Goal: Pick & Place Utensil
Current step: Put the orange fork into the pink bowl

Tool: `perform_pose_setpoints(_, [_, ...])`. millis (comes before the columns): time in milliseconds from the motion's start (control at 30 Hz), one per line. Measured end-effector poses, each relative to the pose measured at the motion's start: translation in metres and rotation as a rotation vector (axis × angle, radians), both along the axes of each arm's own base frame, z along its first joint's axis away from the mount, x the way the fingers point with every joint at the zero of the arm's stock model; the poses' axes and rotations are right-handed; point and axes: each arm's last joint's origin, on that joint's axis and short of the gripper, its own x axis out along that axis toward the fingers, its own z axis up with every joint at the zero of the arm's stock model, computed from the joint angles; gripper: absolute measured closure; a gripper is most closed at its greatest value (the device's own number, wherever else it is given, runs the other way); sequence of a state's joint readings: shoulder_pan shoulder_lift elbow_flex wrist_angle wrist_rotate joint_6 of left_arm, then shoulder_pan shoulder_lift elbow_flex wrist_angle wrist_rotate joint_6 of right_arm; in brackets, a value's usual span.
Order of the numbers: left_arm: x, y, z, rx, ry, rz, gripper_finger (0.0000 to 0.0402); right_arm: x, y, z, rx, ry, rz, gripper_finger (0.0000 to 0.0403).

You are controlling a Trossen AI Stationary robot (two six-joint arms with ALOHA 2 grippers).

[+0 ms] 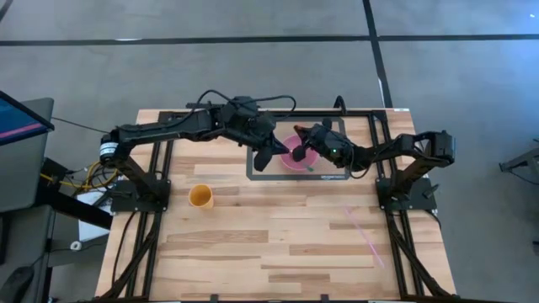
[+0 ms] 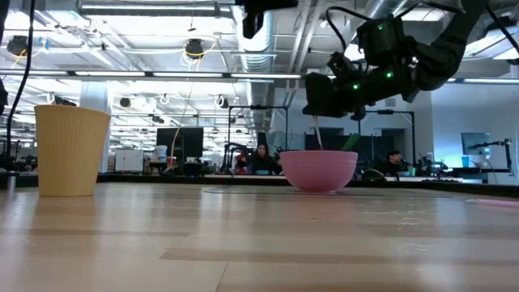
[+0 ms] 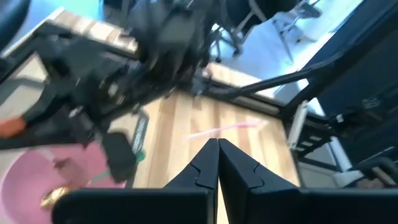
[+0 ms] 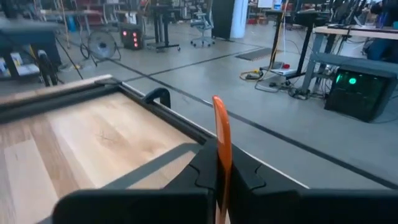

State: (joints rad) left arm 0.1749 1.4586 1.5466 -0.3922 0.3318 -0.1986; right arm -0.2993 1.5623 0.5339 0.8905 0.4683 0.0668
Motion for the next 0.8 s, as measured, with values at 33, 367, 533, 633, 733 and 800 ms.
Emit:
perform_pose_setpoints(33, [0.001, 0.000, -0.005, 0.001, 0.013, 0.010, 0.0393, 0.000, 0.000, 0.001, 0.009, -0.017, -0.002, 0.0399])
perform_pose_setpoints(367, [0.005, 0.002, -0.074, -0.004, 0.200, 0.045, 0.0395, 0.000, 0.000, 0.000, 0.086, -0.078, -0.015, 0.0396])
perform_pose_setpoints(533, [0.004, 0.004, -0.110, 0.011, 0.247, 0.100, 0.0392, -0.001, 0.000, -0.005, 0.101, -0.030, -0.020, 0.0396])
perform_pose_setpoints(633, [0.003, 0.004, -0.125, 0.014, 0.246, 0.107, 0.0394, -0.001, -0.001, -0.006, 0.108, -0.010, -0.032, 0.0392])
perform_pose_setpoints(733, [0.003, 0.004, -0.135, 0.015, 0.232, 0.107, 0.0395, -0.002, -0.002, -0.008, 0.112, 0.007, -0.034, 0.0383])
perform_pose_setpoints(800, [0.003, 0.004, -0.140, 0.016, 0.221, 0.107, 0.0394, -0.002, -0.001, -0.010, 0.116, 0.017, -0.029, 0.0375])
